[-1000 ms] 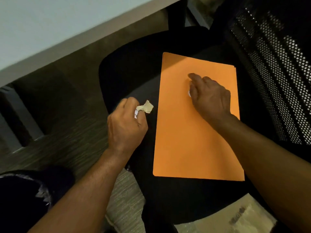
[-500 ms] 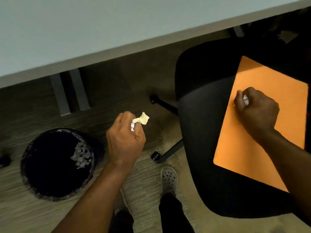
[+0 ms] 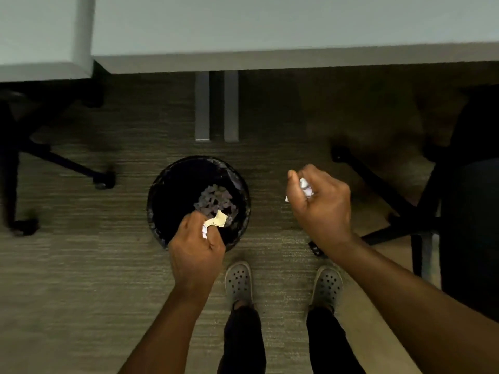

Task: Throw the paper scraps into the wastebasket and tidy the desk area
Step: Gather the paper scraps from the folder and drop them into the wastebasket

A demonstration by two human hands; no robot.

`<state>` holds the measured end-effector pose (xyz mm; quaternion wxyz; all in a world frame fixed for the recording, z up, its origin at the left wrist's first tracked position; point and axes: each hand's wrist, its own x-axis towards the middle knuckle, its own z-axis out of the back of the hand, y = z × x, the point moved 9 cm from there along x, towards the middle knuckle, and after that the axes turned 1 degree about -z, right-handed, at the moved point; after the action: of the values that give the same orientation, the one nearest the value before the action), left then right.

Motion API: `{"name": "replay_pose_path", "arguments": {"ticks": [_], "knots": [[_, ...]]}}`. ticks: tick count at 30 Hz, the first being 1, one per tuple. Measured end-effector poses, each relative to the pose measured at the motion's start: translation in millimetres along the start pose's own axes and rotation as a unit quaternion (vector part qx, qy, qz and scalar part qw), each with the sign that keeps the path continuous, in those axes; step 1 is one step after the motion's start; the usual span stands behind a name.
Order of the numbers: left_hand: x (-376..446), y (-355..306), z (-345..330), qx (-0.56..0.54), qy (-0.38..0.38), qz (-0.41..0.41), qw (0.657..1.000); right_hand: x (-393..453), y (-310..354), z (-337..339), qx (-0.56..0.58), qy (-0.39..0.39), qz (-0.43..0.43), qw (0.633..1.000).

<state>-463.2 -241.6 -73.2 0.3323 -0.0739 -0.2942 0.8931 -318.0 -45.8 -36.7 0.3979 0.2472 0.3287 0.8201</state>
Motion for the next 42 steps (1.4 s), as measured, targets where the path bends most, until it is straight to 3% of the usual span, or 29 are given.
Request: {"name": "replay_pose_path", "arguments": {"ticks": [12,20,26,30,42], "knots": [[18.9,124.6,-7.5,0.086,0.043,0.122,0.988,-20.5,48.3,-192.4,-0.037,0.095,0.06,0.993],[20.0,167.2,-40.8,0.048,0.062,0.223,0.972,-40.3,38.2,-260.9,-0.082,0.202,-0.004,0.976],[6.2,180.6,-74.0,0.049,0.174,0.242,0.953,-51.8,17.1,-287.9,-0.164,0.327,-0.071,0.928],[-0.6,179.3,-75.1,0.128,0.212,0.171,0.954,-62.6,5.6,-298.8,-0.206,0.395,-0.058,0.893],[-10.5,166.6,-66.1,0.14,0.207,0.154,0.956,-68.0,6.2,-269.2,-0.192,0.368,-0.032,0.909]]}}
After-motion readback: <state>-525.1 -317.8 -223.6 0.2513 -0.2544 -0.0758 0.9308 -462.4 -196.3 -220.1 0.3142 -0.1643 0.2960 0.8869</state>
